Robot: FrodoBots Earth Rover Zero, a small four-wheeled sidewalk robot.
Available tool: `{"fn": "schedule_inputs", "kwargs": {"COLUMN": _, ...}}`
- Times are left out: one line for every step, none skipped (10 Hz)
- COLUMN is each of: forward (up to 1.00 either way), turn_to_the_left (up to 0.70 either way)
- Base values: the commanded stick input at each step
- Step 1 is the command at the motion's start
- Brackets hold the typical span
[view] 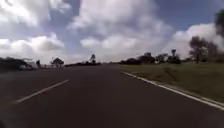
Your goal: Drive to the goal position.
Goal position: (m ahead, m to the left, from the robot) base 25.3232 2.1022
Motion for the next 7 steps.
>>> {"fn": "schedule_inputs", "kwargs": {"forward": 1.00, "turn_to_the_left": 0.00}}
{"fn": "schedule_inputs", "kwargs": {"forward": 1.00, "turn_to_the_left": 0.00}}
{"fn": "schedule_inputs", "kwargs": {"forward": 1.00, "turn_to_the_left": 0.00}}
{"fn": "schedule_inputs", "kwargs": {"forward": 1.00, "turn_to_the_left": 0.00}}
{"fn": "schedule_inputs", "kwargs": {"forward": 1.00, "turn_to_the_left": 0.00}}
{"fn": "schedule_inputs", "kwargs": {"forward": 1.00, "turn_to_the_left": 0.00}}
{"fn": "schedule_inputs", "kwargs": {"forward": 1.00, "turn_to_the_left": 0.00}}
